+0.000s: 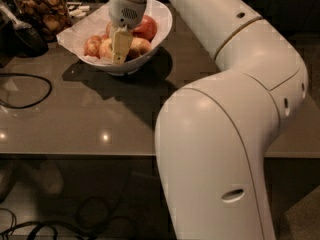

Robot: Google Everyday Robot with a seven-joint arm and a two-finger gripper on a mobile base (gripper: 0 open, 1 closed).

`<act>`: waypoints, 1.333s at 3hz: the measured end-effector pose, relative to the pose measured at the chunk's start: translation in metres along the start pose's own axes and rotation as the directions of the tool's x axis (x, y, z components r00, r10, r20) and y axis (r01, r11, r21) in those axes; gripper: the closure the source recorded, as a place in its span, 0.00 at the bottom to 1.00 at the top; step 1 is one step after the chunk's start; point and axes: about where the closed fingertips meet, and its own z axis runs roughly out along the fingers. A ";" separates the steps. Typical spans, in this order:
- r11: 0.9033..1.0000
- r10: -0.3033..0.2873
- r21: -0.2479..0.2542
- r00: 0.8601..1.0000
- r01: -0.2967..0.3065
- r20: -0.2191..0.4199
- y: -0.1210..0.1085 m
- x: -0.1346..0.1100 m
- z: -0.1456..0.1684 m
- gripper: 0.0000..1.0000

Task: Pick apple from white bowl

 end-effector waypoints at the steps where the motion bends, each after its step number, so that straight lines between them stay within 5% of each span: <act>1: 1.000 -0.005 0.027 1.000 0.004 0.017 -0.001 -0.010 -0.007 1.00; 4: 0.994 -0.026 0.111 0.999 0.022 0.027 0.004 -0.022 -0.051 1.00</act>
Offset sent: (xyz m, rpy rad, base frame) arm -0.0288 0.0022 0.0484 0.0192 -0.0660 0.0035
